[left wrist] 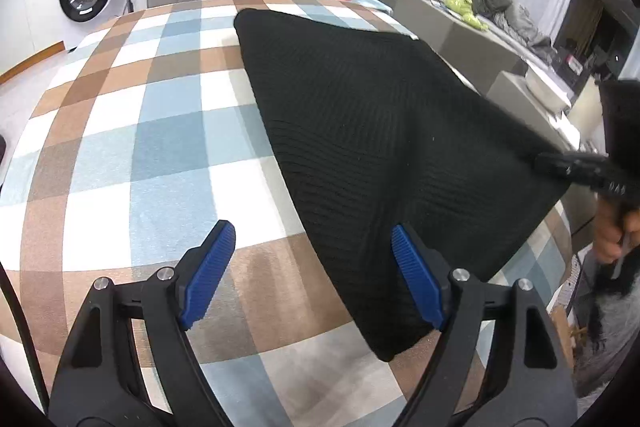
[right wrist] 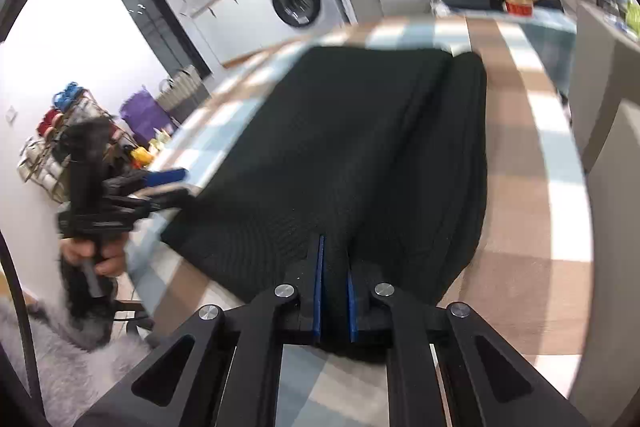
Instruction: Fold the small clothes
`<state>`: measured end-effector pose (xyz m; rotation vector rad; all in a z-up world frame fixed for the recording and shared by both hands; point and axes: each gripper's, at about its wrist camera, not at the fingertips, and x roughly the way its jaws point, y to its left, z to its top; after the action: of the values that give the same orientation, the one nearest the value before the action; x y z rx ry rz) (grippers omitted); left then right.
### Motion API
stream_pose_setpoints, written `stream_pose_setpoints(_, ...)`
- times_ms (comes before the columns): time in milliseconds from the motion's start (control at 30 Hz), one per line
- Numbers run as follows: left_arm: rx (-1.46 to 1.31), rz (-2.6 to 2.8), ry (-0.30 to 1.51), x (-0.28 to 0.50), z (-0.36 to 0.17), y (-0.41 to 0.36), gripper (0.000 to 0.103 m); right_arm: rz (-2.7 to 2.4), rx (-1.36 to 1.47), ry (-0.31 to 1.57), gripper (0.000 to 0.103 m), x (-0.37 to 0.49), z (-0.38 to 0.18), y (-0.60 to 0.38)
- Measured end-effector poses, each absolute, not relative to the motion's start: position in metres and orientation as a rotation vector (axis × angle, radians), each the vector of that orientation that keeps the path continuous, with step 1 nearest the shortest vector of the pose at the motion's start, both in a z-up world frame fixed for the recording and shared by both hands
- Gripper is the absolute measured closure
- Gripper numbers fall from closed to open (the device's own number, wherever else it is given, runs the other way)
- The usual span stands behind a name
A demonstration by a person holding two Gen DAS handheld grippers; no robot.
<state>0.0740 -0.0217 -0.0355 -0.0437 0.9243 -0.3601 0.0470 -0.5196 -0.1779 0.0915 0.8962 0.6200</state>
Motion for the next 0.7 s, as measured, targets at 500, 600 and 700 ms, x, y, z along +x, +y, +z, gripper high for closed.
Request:
stream_pose_setpoints(500, -0.090, -0.424, 0.989, 0.081, -0.048, -0.045, 0.024, 0.428, 0.115, 0.881, 0.041, 0.051, -0.186, -0.547)
stream_pose_setpoints(600, -0.098, -0.414, 0.991, 0.094, -0.051, -0.054, 0.024, 0.403, 0.186, 0.909, 0.041, 0.066, -0.196, -0.550)
stream_pose_setpoints(700, -0.104, -0.426, 0.999, 0.101, -0.052, -0.063, 0.024, 0.392, 0.173, 0.947, 0.041, 0.081, -0.206, -0.541)
